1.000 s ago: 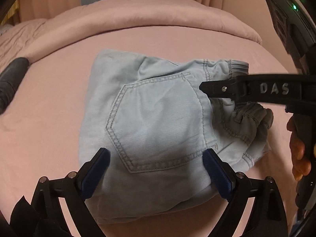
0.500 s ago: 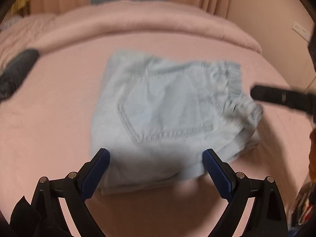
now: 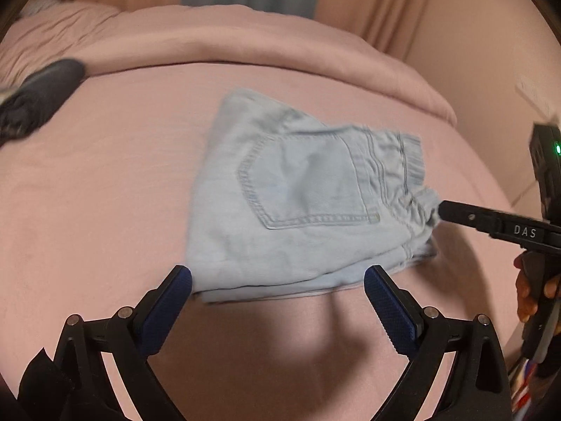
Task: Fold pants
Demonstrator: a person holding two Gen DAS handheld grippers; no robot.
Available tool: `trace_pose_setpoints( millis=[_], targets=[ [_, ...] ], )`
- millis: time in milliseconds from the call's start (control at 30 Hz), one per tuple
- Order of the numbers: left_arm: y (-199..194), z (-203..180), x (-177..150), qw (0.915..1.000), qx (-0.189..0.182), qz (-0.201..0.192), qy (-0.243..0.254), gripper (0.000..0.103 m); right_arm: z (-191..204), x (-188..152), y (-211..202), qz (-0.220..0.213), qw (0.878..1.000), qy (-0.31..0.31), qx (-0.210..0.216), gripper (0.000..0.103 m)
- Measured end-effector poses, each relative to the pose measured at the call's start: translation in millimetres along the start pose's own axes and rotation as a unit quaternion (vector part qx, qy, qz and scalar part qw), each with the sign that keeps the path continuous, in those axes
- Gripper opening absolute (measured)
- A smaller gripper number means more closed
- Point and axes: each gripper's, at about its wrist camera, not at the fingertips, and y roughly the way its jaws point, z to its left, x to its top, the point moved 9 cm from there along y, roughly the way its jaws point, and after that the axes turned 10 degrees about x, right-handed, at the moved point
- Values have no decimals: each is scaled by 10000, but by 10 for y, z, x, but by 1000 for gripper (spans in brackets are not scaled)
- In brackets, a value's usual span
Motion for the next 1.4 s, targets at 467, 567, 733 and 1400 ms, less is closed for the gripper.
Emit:
trace_pose_setpoints(
  millis=[467, 567, 733, 1400],
  targets=[
    [62, 522, -72, 9807, -949, 384, -1663, 98, 754, 651, 42, -372, 9953, -366, 817, 68],
    [99, 516, 4, 9813, -970, 312, -1630, 98, 940, 755, 237, -229, 9946, -572, 832, 68],
    [210, 515, 82, 9835, -824, 380, -1567, 98, 1221, 1041, 554, -34, 9922, -956, 802, 68],
    [195, 561, 44, 9892, -735, 616, -1108, 25, 1809, 1184, 1783, 1979, 9664, -1040, 1264, 20]
  ],
)
